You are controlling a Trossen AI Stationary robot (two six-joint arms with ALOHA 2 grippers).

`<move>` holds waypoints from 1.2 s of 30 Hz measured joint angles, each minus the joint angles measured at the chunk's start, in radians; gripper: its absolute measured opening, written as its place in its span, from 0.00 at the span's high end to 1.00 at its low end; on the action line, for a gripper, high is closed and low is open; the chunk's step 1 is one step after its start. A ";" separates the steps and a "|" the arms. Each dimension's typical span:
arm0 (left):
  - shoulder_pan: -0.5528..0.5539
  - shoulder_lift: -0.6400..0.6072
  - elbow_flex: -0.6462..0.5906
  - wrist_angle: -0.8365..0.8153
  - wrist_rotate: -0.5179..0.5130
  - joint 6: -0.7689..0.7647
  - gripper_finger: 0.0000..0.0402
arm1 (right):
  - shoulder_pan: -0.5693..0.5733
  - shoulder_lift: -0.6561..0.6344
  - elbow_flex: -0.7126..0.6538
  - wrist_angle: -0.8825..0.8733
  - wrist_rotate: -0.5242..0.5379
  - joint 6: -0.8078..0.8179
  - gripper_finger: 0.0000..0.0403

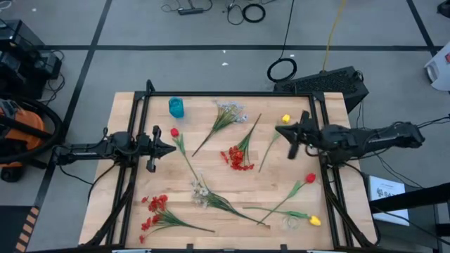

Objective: Sort flowers into vase by color
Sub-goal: Put the top yellow tulip into the blue vase

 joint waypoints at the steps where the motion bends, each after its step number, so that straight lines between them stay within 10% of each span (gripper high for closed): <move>1: 0.000 0.000 0.000 0.000 0.000 0.000 0.95 | 0.000 0.051 0.049 -0.041 0.036 0.046 1.00; 8: 0.000 0.000 0.000 0.000 0.000 0.000 0.95 | -0.015 0.377 0.410 -0.366 0.205 0.317 1.00; 18: 0.000 0.000 0.000 0.000 0.000 0.000 0.95 | -0.138 0.663 0.822 -0.966 0.098 0.817 1.00; 36: 0.000 0.000 0.000 -0.003 0.000 0.000 0.95 | -0.435 0.846 0.830 -1.231 -0.212 1.095 0.96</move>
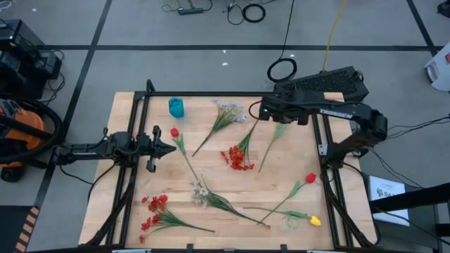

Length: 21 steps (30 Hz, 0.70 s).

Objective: Sort flowers into vase by color
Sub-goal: Put the top yellow tulip into the blue vase

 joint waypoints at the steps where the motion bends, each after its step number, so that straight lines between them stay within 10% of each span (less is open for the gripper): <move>1: 0.000 0.000 0.000 -0.001 0.000 0.000 0.95 | -0.015 0.009 -0.017 0.012 -0.034 -0.017 0.95; 21: 0.000 0.000 0.000 -0.001 0.000 0.000 0.95 | -0.070 0.025 -0.537 0.552 -0.247 0.182 0.63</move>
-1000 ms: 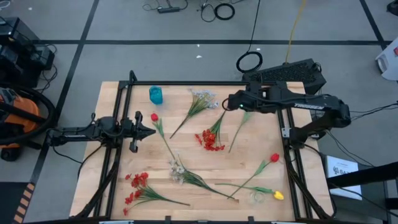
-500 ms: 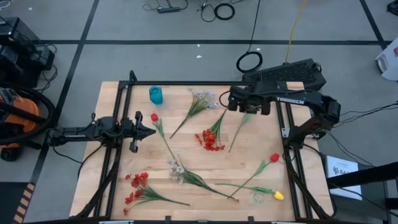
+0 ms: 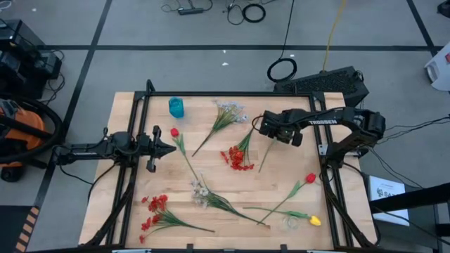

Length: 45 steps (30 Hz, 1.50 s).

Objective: Sort flowers into vase by color
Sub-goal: Put the top yellow tulip into the blue vase

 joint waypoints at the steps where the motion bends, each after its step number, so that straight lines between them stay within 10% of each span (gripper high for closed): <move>1: 0.000 0.000 0.000 0.000 0.000 0.000 0.95 | 0.000 0.000 -0.001 -0.001 0.000 0.000 0.63; 45: 0.000 0.000 0.000 0.000 0.000 0.000 0.95 | -0.110 0.005 -0.003 0.020 0.001 -0.019 0.61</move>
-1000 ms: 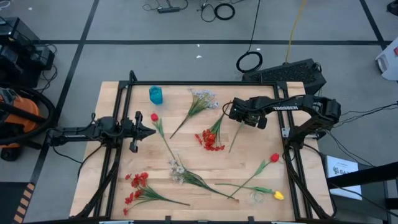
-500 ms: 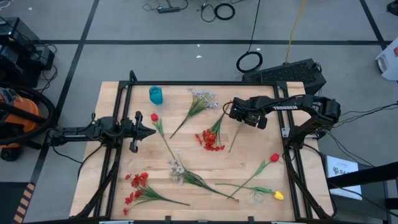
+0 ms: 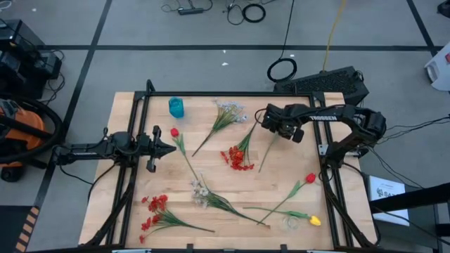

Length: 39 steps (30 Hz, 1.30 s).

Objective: Sort flowers into vase by color
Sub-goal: Put the top yellow tulip into the blue vase

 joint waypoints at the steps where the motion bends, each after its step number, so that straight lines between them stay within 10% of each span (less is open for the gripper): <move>1: 0.000 0.000 0.000 0.000 0.000 0.000 0.95 | -0.007 0.000 0.000 0.000 0.000 -0.006 0.61; 26: 0.000 0.000 0.000 0.000 0.000 0.000 0.95 | -0.047 0.231 0.116 -0.065 -0.073 -0.174 0.62; 39: 0.000 0.000 0.000 0.000 0.000 0.000 0.95 | 0.018 0.228 0.217 -0.068 -0.091 -0.348 0.97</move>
